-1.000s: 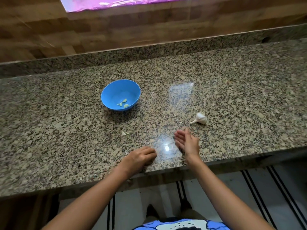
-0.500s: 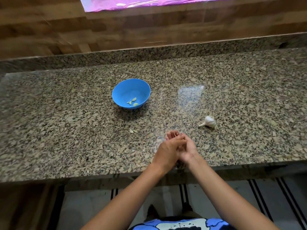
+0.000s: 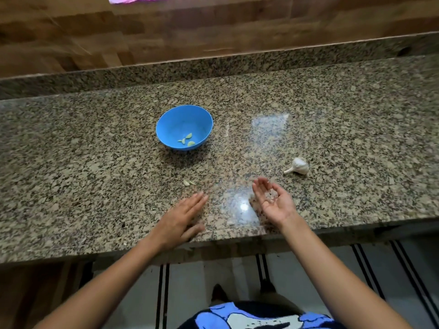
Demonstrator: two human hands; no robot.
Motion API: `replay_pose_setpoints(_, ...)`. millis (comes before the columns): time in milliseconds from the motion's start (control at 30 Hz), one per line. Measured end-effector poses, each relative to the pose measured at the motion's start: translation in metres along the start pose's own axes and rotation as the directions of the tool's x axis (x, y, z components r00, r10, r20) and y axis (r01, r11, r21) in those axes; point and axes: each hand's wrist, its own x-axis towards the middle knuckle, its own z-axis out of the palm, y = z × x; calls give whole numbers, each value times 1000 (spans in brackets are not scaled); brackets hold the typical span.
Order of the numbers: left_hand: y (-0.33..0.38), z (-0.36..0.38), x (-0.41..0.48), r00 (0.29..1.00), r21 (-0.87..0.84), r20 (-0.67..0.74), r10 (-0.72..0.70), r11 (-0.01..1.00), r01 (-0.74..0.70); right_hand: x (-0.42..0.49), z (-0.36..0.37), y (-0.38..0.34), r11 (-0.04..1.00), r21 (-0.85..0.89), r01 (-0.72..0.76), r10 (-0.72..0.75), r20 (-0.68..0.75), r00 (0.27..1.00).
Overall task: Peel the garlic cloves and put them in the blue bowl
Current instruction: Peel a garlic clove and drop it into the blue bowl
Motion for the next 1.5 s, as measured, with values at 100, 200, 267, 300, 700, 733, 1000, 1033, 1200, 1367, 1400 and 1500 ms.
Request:
replay_pose_setpoints(100,-3,13,9,992,71,109,60,995,-68,-3,-7,-15,998,40,49,-49,-4,999)
replay_pose_setpoints(200,30,24,47,977,81,156,146,984,-160,-6,-16,-24,995,65,80,-80,1,997)
replay_pose_setpoints(267,56,31,70,978,110,145,148,980,-165,-8,-18,-28,993,65,99,-99,3,995)
replay_pose_setpoints(300,66,35,81,985,113,126,117,985,-132,-8,-18,-29,992,66,111,-112,4,994)
replay_pose_setpoints(700,84,31,207,990,-143,4,-138,980,137,-3,-23,-45,984,-28,178,-179,-26,984)
replay_pose_setpoints(733,85,27,212,997,-173,27,-67,982,71,-2,-24,-46,984,-23,174,-175,-27,984)
replay_pose_setpoints(1000,105,44,145,973,-185,125,193,968,-169,-7,-30,-50,974,33,223,-222,-37,974)
replay_pose_setpoints(1033,108,46,144,963,-162,152,224,966,-199,-8,-30,-50,973,30,230,-229,-40,973)
replay_pose_setpoints(1200,105,33,144,860,20,268,435,890,-456,-13,-27,-46,965,48,256,-254,-53,966)
replay_pose_setpoints(1367,66,8,96,857,38,328,398,901,-433,-7,-17,-22,979,41,202,-200,-45,979)
replay_pose_setpoints(1400,53,7,82,877,15,290,383,914,-405,-5,-13,-16,982,25,190,-188,-46,981)
replay_pose_setpoints(1500,24,6,46,942,0,116,314,949,-316,1,-7,4,991,-4,136,-136,-50,989)
